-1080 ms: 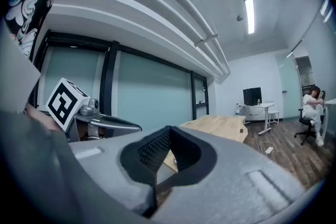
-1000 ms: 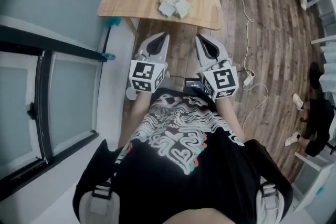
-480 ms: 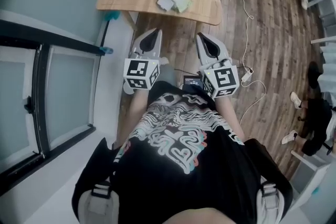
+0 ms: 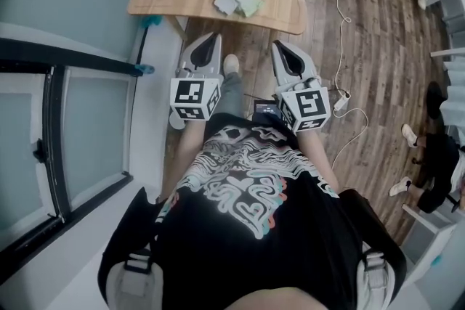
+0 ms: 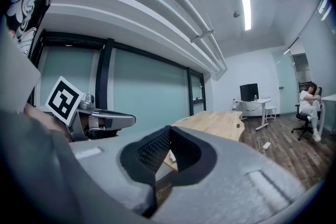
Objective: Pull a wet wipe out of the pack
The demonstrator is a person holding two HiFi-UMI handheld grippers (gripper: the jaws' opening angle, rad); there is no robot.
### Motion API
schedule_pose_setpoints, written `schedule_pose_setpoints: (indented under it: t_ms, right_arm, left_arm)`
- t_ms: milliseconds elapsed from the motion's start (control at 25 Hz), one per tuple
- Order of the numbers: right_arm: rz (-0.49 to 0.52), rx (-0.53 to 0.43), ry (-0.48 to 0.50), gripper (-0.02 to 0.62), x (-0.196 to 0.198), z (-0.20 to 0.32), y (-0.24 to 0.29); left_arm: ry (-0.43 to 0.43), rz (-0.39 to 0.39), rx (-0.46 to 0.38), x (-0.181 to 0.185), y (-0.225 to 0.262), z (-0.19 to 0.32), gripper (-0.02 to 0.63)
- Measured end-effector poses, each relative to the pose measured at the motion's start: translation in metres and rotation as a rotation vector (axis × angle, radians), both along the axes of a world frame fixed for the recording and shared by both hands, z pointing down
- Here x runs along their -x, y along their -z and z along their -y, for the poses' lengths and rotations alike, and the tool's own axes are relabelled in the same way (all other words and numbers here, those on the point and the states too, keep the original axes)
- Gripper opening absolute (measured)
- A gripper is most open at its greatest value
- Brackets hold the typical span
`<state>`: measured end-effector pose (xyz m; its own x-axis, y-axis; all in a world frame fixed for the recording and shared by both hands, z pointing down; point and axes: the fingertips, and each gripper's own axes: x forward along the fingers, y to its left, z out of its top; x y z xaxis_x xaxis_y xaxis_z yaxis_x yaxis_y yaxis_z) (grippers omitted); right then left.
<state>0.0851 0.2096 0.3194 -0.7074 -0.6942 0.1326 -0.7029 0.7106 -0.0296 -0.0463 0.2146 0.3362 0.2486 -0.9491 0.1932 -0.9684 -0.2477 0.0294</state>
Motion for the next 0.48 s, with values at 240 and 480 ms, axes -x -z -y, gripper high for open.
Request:
schedule_pose_setpoints:
  t_ms: [240, 480]
  right_arm:
    - [-0.014, 0.007, -0.027, -0.002, 0.003, 0.041, -0.006]
    - [-0.019, 0.052, -0.025, 0.0, 0.021, 0.105, -0.021]
  left_arm:
    - [-0.008, -0.011, 0.0, 0.01, -0.006, 0.043, -0.009]
    - [-0.019, -0.018, 0.002, 0.033, -0.016, 0.114, -0.009]
